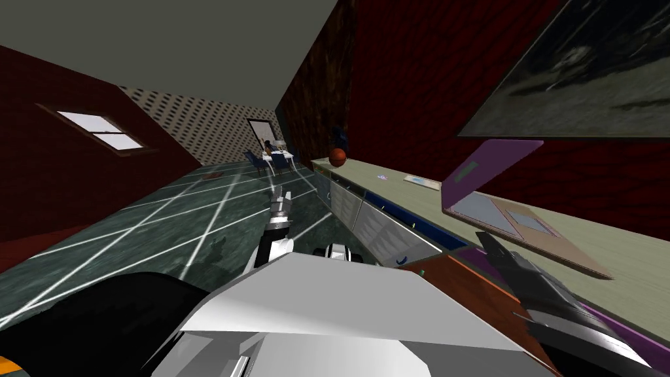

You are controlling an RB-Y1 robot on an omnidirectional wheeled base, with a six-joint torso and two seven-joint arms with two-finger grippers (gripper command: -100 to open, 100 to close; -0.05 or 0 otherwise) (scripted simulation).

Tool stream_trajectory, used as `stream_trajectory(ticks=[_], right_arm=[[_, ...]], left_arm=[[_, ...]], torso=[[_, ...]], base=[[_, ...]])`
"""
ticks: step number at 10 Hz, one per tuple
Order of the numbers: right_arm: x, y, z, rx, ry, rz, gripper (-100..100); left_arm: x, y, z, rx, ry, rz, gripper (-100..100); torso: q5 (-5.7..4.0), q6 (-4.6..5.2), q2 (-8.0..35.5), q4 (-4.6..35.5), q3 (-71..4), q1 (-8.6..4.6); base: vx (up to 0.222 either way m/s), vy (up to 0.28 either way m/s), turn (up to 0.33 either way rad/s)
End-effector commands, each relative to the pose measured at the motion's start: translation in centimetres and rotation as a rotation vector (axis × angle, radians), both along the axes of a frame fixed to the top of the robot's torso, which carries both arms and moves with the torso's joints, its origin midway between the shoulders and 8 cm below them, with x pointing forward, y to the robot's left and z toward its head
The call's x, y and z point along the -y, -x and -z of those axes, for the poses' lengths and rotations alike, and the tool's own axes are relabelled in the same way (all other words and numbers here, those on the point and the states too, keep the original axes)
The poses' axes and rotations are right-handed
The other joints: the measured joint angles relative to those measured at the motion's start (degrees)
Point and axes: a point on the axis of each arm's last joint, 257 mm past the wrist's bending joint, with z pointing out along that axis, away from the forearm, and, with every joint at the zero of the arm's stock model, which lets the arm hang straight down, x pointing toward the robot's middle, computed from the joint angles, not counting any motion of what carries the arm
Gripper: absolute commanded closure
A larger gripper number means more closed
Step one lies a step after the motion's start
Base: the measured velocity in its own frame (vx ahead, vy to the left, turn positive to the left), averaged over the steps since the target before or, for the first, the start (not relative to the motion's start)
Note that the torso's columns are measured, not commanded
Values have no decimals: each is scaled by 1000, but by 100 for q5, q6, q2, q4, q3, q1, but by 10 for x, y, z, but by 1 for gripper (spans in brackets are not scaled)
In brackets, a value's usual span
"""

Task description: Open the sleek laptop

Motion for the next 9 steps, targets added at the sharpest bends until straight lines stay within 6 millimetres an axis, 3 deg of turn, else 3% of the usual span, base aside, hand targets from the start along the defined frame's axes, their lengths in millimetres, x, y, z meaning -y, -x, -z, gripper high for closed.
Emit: stream_trajectory(ticks=[1,4,9], right_arm=[[28,29,6,-110,83,85,-100],[56,62,2,-230,169,174,-100],[86,99,-15,-350,269,270,-100]], left_arm=[[0,0,0,0,0,0,0],[0,0,0,0,0,0,0],[0,0,0,0,0,0,0]], torso=[[0,9,12,2,5,-6],[-2,8,10,2,5,-12],[-1,3,11,3,6,-7]], base=[[56,108,186],[88,90,193],[66,35,103]])
